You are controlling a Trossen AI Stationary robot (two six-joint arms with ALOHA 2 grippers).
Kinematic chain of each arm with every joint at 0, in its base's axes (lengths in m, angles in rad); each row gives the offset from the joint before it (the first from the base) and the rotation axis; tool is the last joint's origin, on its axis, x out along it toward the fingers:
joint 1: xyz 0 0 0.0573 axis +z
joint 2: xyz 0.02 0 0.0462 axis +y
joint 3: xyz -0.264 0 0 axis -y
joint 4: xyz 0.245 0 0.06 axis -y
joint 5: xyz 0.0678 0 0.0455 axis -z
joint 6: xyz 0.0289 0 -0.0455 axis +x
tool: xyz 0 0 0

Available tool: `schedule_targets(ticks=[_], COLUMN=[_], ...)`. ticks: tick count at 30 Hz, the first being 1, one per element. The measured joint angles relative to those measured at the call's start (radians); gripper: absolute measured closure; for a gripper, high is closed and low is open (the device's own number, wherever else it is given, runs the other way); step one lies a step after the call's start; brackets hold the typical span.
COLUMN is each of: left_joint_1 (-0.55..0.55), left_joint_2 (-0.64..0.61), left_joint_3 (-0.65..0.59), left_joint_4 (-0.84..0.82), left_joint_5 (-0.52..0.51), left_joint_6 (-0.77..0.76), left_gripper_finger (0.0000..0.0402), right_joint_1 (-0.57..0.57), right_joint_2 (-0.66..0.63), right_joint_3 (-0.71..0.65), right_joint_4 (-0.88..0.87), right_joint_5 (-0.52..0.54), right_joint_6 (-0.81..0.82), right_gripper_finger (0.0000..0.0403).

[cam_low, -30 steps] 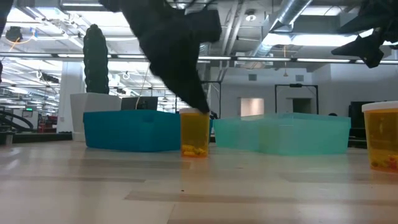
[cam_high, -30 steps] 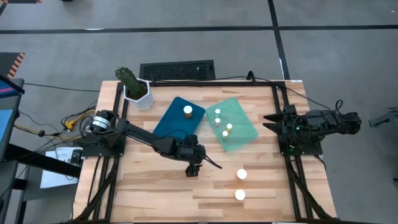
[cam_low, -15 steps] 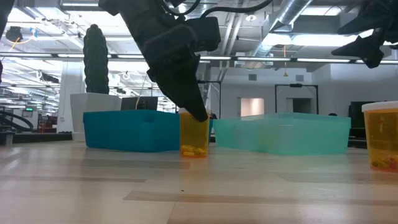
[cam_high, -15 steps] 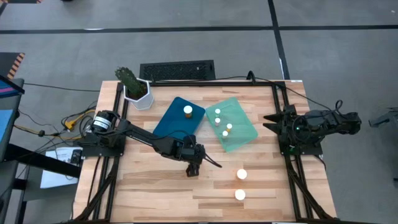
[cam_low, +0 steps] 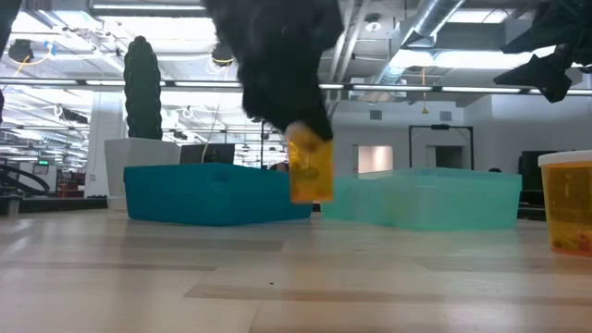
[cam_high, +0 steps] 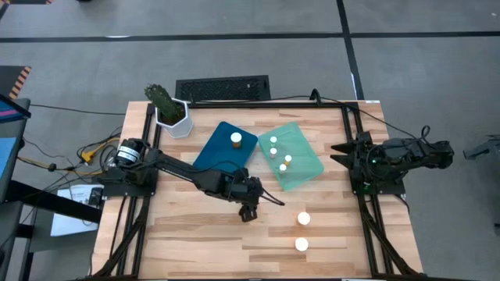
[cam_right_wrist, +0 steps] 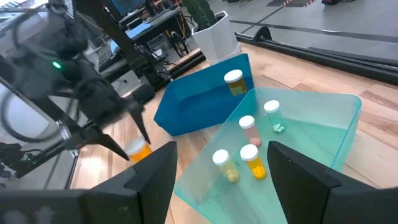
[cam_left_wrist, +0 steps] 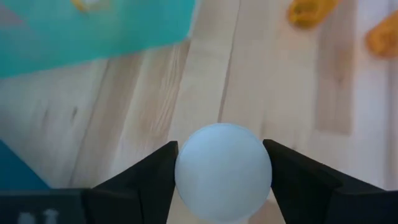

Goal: Pick and place medicine bottles into bin by pill shape (circle, oval)
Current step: Put the yellow pill bottle into the blue bin

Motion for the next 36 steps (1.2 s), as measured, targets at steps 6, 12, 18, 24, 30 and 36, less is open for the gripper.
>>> schedule_targets(ticks=[6, 12, 18, 24, 30, 36], left_joint_1=[0.0, 0.012, 0.036, 0.09, 0.189, 0.207], left_joint_2=[0.0, -0.05, -0.193, -0.485, -0.646, -0.664], left_joint_3=[0.223, 0.34, 0.283, -0.101, -0.349, -0.318], left_joint_4=[-0.243, -0.526, -0.744, -0.519, -0.268, -0.232], left_joint_5=[-0.034, -0.173, -0.325, -0.418, -0.377, -0.285], left_joint_6=[0.002, -0.027, -0.126, -0.23, -0.219, -0.084], left_gripper_finger=[0.019, 0.0182, 0.017, 0.0168, 0.0168, 0.0168], right_joint_1=[0.0, 0.0, 0.0, 0.0, 0.0, 0.0], right_joint_2=[0.0, 0.0, 0.0, 0.0, 0.0, 0.0], right_joint_3=[0.0, 0.0, 0.0, 0.0, 0.0, 0.0], right_joint_4=[0.0, 0.0, 0.0, -0.001, -0.002, -0.003], right_joint_5=[0.0, 0.0, 0.0, 0.0, 0.0, 0.0], right_joint_6=[0.0, -0.001, -0.001, -0.002, 0.017, 0.035], right_gripper_finger=[0.0143, 0.0143, 0.0143, 0.0143, 0.0143, 0.0143])
